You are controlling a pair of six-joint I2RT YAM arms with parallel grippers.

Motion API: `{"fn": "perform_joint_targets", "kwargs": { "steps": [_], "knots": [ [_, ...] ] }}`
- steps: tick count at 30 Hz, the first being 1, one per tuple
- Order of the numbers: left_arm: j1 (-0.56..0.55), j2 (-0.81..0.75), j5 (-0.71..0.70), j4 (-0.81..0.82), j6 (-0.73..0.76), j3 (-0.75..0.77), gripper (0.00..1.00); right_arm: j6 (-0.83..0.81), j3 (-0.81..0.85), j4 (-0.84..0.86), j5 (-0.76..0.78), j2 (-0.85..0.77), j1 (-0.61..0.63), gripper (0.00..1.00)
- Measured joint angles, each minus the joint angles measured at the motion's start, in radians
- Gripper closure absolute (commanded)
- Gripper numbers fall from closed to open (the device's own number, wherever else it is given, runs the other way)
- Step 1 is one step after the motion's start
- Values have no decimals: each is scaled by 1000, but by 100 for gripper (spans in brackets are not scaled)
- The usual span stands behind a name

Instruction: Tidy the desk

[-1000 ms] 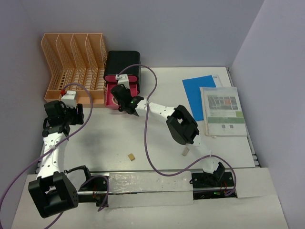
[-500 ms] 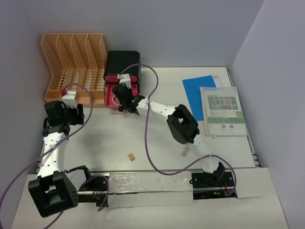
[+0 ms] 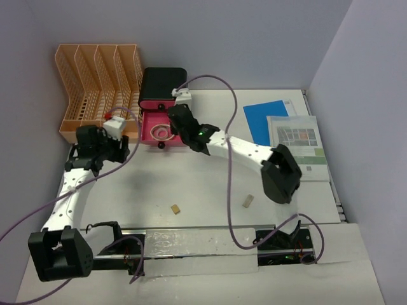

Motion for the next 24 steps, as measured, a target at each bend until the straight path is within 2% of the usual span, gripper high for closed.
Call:
{"fn": "perform_joint_targets", "kwargs": {
  "steps": [7, 9, 13, 17, 24],
  "knots": [
    [-398, 26, -74, -20, 30, -21, 35, 46, -361, 142, 53, -348, 0, 63],
    [-472, 75, -111, -14, 24, -21, 35, 66, -453, 172, 81, -416, 0, 63],
    [-519, 196, -211, 54, -32, -24, 34, 131, -653, 214, 157, -513, 0, 63],
    [-543, 262, -289, 192, -103, -39, 34, 201, -831, 248, 233, -613, 0, 63],
    [-554, 408, -385, 402, -201, -39, 35, 270, -967, 296, 358, -780, 0, 63]
  ]
}}
